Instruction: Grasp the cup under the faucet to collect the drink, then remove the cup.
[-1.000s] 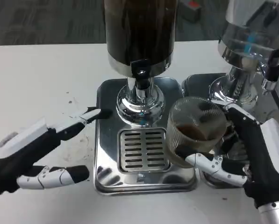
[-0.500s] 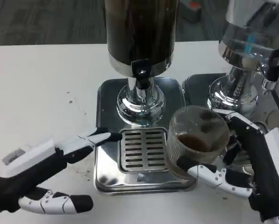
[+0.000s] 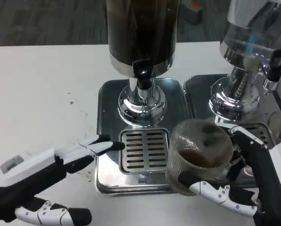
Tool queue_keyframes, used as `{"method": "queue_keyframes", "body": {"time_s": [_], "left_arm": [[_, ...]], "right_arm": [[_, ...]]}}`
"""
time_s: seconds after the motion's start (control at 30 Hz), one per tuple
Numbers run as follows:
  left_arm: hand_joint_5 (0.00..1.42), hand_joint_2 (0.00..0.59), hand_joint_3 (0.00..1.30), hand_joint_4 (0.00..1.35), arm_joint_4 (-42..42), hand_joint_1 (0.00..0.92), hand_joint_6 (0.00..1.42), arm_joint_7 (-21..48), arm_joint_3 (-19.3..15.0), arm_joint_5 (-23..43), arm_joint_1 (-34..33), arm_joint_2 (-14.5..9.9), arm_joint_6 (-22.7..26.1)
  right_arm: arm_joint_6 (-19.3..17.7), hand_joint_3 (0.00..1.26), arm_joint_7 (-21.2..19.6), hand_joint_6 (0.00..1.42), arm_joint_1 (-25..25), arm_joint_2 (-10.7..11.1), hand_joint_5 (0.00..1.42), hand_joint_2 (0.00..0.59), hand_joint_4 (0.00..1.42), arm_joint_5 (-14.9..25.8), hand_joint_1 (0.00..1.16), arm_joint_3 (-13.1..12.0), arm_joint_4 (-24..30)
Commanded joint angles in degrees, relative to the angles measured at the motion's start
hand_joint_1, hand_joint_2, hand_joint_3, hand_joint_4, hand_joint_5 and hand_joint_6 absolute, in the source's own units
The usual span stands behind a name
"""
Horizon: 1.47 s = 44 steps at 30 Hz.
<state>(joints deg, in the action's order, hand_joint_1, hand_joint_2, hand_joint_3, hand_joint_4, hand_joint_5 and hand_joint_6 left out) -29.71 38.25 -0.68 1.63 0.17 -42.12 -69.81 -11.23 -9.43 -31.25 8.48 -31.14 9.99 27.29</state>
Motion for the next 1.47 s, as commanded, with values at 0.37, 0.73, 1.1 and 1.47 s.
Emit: {"method": "queue_keyframes", "body": {"time_s": [0.37,0.73,1.1,1.47], "left_arm": [[0.0,0.115,0.07,0.0,1.1,0.0,0.1,-1.4,1.6,1.1,1.7,-1.7,-0.1],[0.0,0.115,0.07,0.0,1.1,0.0,0.1,-1.5,1.9,1.5,2.0,-1.8,0.1],[0.0,0.115,0.07,0.0,1.0,0.0,0.1,-1.4,1.9,1.8,2.4,-1.9,0.4],[0.0,0.113,0.07,0.0,1.2,0.0,0.1,-1.4,2.1,2.3,2.7,-1.9,0.7]], "right_arm": [[-1.8,0.56,-0.4,0.99,-0.1,-0.5,0.8,0.175,0.6,0.3,0.93,0.4,1.7],[-2.1,0.56,-0.4,1.0,0.1,-0.5,0.82,0.175,0.6,0.7,0.93,0.4,1.3],[-2.3,0.56,-0.5,1.0,-0.1,-0.5,0.82,0.175,0.6,0.9,0.93,0.6,1.1],[-2.2,0.57,-0.6,1.02,-0.3,-0.5,0.82,0.175,0.61,1.0,0.93,0.3,1.4]]}}
